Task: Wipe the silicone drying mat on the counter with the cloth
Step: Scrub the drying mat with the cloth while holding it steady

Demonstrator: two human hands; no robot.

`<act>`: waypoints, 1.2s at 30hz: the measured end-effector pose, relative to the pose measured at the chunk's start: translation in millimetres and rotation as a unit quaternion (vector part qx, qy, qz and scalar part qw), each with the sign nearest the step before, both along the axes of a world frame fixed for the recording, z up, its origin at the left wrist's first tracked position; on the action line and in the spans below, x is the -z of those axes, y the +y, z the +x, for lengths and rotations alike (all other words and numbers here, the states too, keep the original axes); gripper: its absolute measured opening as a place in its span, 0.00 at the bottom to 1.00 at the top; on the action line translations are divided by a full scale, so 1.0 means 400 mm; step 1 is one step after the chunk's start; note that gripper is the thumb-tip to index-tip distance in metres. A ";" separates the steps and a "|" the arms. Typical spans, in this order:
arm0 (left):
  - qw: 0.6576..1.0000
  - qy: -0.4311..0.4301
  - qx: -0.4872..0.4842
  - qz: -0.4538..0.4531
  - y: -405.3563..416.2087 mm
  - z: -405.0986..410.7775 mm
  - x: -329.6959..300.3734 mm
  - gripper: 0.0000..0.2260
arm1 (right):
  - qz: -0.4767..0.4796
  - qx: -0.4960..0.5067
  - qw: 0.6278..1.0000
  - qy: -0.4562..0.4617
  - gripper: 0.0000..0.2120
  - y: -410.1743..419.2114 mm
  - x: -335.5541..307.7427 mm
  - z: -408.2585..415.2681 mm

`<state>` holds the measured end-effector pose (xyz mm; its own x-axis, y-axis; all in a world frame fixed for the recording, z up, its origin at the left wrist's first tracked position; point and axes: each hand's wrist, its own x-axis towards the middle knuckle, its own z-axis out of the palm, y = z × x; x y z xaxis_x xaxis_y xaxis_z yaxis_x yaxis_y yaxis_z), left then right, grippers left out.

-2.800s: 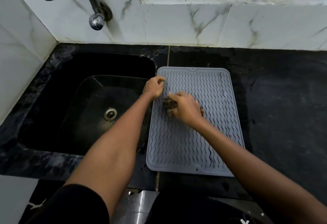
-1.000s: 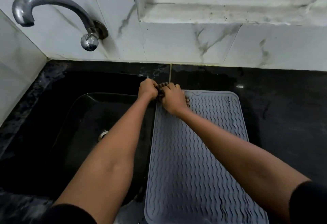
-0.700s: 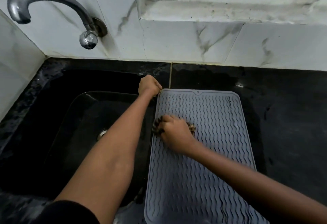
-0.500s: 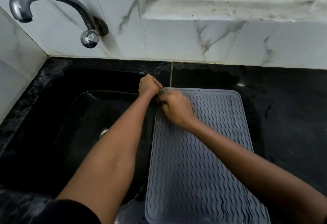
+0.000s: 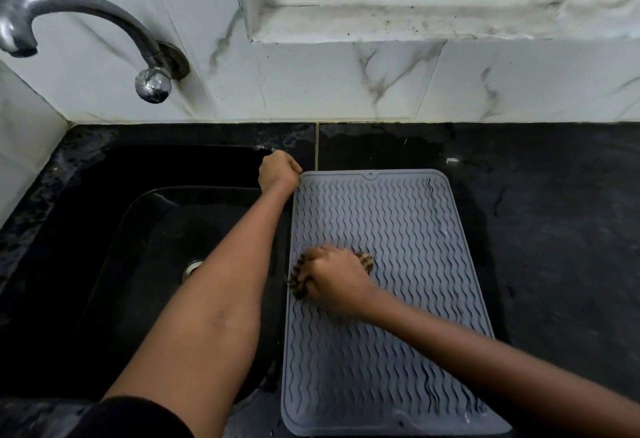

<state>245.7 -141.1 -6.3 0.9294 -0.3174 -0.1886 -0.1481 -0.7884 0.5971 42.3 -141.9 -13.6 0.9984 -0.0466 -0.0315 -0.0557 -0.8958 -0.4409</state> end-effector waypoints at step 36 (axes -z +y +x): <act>0.970 -0.033 0.222 0.091 0.120 -0.159 0.004 0.16 | -0.048 0.039 0.994 -0.087 0.10 0.120 0.022 -0.148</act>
<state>182.1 -93.3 -8.0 0.7207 -0.6562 -0.2236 -0.5309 -0.7298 0.4307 -17.1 -94.0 -22.5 0.9813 -0.1194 0.1507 -0.0575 -0.9303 -0.3623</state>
